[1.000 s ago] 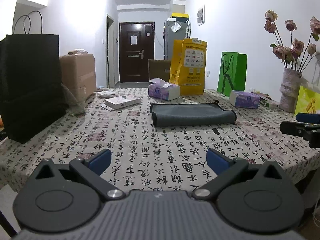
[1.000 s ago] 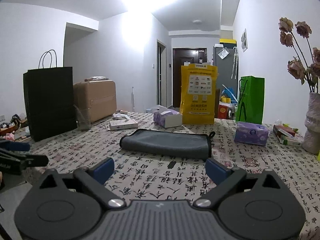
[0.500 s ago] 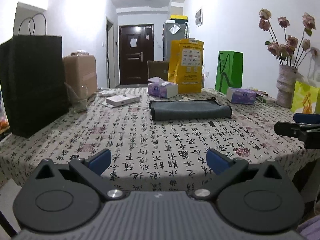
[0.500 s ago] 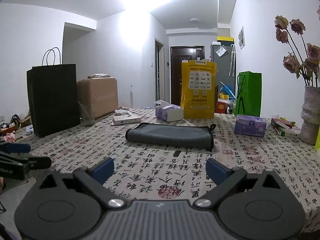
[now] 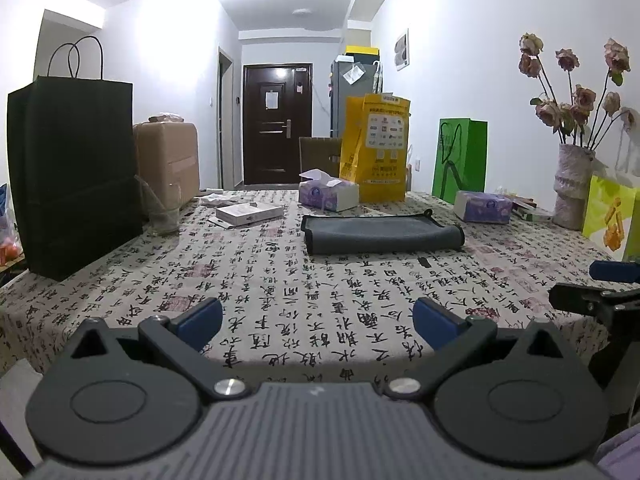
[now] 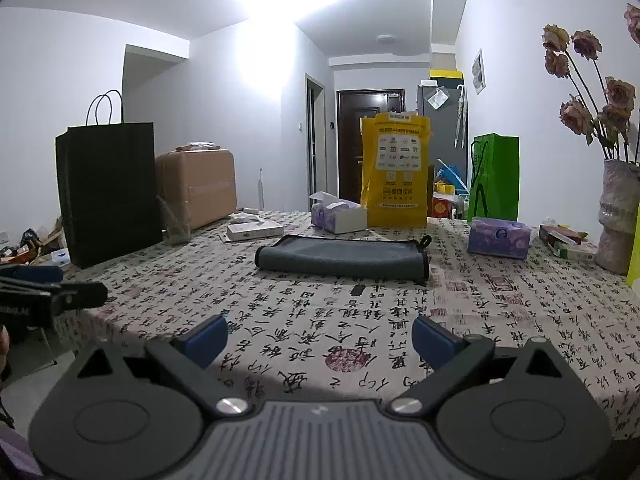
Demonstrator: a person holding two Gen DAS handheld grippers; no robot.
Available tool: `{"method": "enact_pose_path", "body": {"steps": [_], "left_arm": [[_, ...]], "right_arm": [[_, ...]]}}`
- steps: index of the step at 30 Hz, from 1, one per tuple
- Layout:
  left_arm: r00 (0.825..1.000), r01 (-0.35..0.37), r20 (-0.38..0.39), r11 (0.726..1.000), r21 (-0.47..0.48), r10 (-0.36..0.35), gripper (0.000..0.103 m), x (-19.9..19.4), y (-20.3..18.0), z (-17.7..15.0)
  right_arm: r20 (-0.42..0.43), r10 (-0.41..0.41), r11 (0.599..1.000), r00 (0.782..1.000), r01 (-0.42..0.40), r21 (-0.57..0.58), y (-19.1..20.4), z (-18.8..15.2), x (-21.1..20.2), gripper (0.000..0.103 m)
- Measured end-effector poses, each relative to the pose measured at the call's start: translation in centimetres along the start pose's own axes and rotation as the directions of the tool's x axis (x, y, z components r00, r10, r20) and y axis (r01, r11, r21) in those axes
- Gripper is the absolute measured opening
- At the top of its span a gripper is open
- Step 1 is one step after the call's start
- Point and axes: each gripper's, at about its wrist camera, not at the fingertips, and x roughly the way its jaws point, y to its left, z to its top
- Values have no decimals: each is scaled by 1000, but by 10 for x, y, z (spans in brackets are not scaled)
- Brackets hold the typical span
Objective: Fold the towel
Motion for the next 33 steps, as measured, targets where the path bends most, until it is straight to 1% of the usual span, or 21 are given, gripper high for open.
{"method": "enact_pose_path", "body": {"steps": [7,16,22,33], "left_arm": [[1000,2,-10,1000,1,-2,103,-3,0,-9],[998,16,-59,1000,17,-15,103,-3,-1,-19],[998,21,-59,1000,14,-20,103,-6,-2,-22],[996,32,-84,999,0,-32,103,-11,1,-28]], "right_arm": [[0,27,999,1000,-27,19,6,-8,-8,99],[-21,15,1000,1000,-15,17,8,-17,-12,99],[-33,21,999,999,-20,33,8,-22,-13,99],[-43,30,999,999,-28,37,12,-28,-21,99]]}}
